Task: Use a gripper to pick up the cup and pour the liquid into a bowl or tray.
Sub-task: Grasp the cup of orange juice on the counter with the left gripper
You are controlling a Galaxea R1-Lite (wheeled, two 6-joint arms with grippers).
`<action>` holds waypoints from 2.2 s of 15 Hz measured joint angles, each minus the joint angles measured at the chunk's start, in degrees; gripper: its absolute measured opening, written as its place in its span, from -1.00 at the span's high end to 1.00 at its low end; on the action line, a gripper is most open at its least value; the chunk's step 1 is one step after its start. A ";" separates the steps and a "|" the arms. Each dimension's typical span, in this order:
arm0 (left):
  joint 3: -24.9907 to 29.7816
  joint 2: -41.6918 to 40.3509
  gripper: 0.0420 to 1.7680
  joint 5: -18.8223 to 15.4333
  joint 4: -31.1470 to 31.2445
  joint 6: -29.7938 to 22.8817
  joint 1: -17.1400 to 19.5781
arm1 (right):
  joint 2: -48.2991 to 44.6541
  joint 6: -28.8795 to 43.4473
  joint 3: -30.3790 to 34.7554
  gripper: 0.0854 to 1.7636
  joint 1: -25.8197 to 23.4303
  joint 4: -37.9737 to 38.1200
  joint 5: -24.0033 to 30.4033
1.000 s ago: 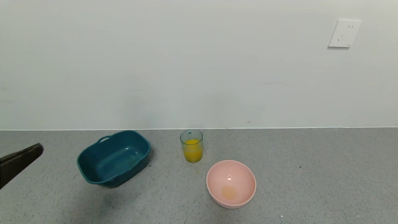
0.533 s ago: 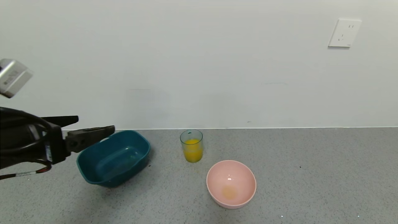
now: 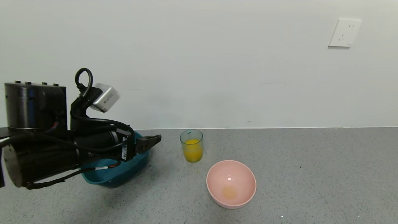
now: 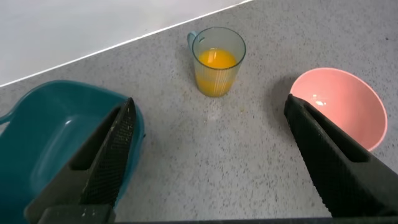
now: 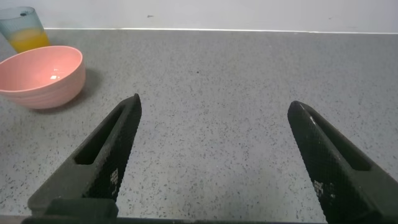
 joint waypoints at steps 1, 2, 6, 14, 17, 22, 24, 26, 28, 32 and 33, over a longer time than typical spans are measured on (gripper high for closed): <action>1.23 1.66 -0.94 0.24 -3.69 -0.45 -0.52 | 0.00 -0.02 0.00 -0.94 0.00 0.00 0.00; 2.58 3.50 -0.94 0.74 -6.57 -0.65 -0.83 | 0.00 -0.02 0.00 -0.94 0.00 -0.02 0.00; 6.39 10.64 -0.94 2.19 -14.68 -2.07 -1.65 | 0.00 -0.02 0.00 -0.94 0.00 -0.02 0.00; 8.52 22.55 -0.94 2.85 -21.89 -2.33 -3.91 | 0.00 -0.02 0.00 -0.94 0.00 -0.02 0.00; 8.57 27.87 -0.94 3.58 -30.49 -2.43 -4.57 | 0.00 0.00 0.00 -0.94 0.00 -0.02 0.00; 7.33 35.93 -0.94 5.49 -40.58 -4.21 -5.90 | 0.00 -0.02 0.00 -0.94 0.00 -0.02 0.00; 6.45 38.60 -0.94 5.96 -43.23 -5.14 -6.10 | 0.00 -0.02 0.00 -0.94 0.00 -0.02 0.00; 5.79 41.08 -0.94 6.66 -46.97 -5.28 -6.21 | 0.00 -0.02 0.00 -0.94 0.00 -0.02 -0.02; 5.46 43.30 -0.94 6.77 -50.44 -5.25 -6.23 | 0.00 -0.02 0.00 -0.94 0.00 -0.02 0.00; 4.30 46.64 -0.94 6.77 -54.97 -5.78 -6.30 | 0.00 0.00 0.00 -0.94 0.00 -0.02 0.00; 4.05 47.19 -0.94 6.70 -56.91 -7.07 -6.34 | 0.00 -0.02 0.00 -0.94 0.00 -0.02 0.00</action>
